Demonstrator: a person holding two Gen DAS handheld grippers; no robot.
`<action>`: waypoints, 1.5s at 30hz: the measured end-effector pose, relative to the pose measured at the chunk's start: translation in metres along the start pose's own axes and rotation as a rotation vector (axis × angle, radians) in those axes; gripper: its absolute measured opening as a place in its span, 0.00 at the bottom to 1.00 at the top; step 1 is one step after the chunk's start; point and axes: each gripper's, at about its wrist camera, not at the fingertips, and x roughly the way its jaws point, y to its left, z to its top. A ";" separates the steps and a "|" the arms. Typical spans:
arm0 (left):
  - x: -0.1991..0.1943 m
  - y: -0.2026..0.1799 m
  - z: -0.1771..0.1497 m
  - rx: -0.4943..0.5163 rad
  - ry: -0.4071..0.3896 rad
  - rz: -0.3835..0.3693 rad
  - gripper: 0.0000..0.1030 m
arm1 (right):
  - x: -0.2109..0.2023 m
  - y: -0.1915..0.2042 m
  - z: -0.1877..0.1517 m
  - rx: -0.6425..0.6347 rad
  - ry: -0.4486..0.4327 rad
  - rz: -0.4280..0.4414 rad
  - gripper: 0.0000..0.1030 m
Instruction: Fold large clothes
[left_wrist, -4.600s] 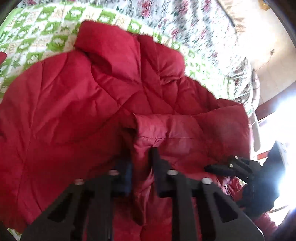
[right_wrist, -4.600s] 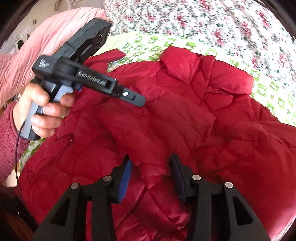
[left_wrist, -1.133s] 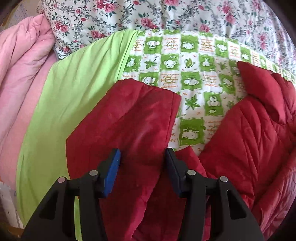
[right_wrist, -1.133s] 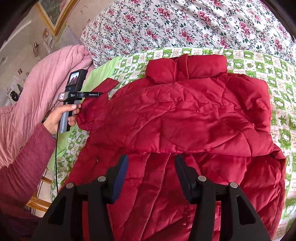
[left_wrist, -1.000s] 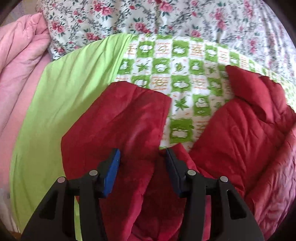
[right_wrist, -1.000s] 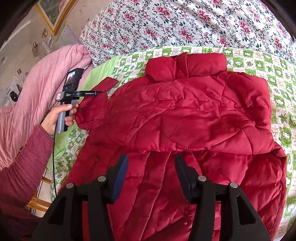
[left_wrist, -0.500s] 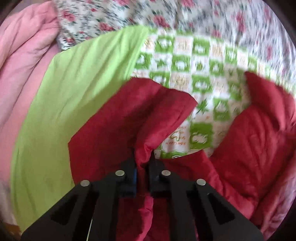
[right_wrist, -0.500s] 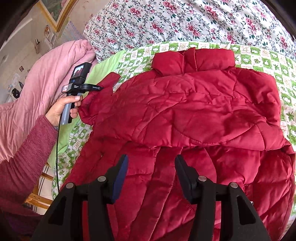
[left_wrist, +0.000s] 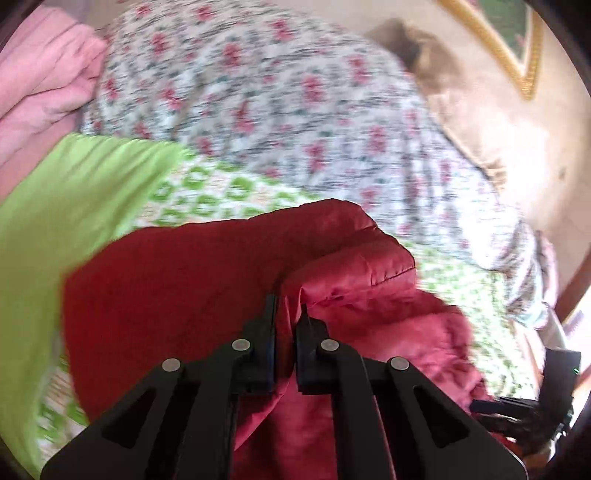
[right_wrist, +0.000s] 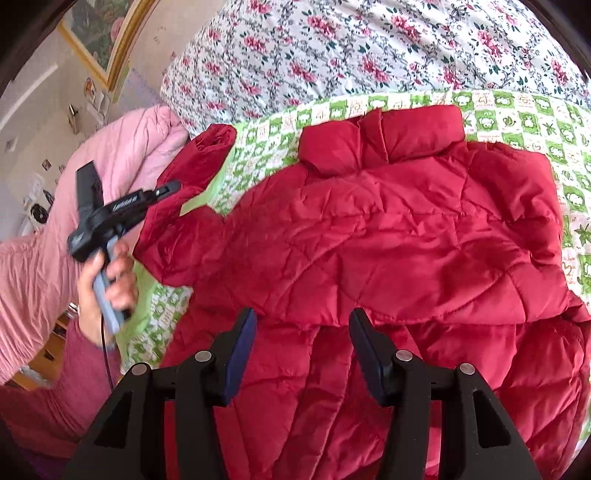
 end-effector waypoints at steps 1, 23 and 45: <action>-0.001 -0.015 -0.004 0.011 -0.002 -0.040 0.05 | -0.002 -0.001 0.001 0.005 -0.009 -0.002 0.53; 0.072 -0.150 -0.112 0.135 0.129 -0.198 0.05 | -0.012 -0.091 0.022 0.440 -0.111 0.221 0.72; -0.003 -0.107 -0.104 0.146 0.116 -0.145 0.36 | 0.009 -0.113 0.046 0.397 -0.133 0.063 0.14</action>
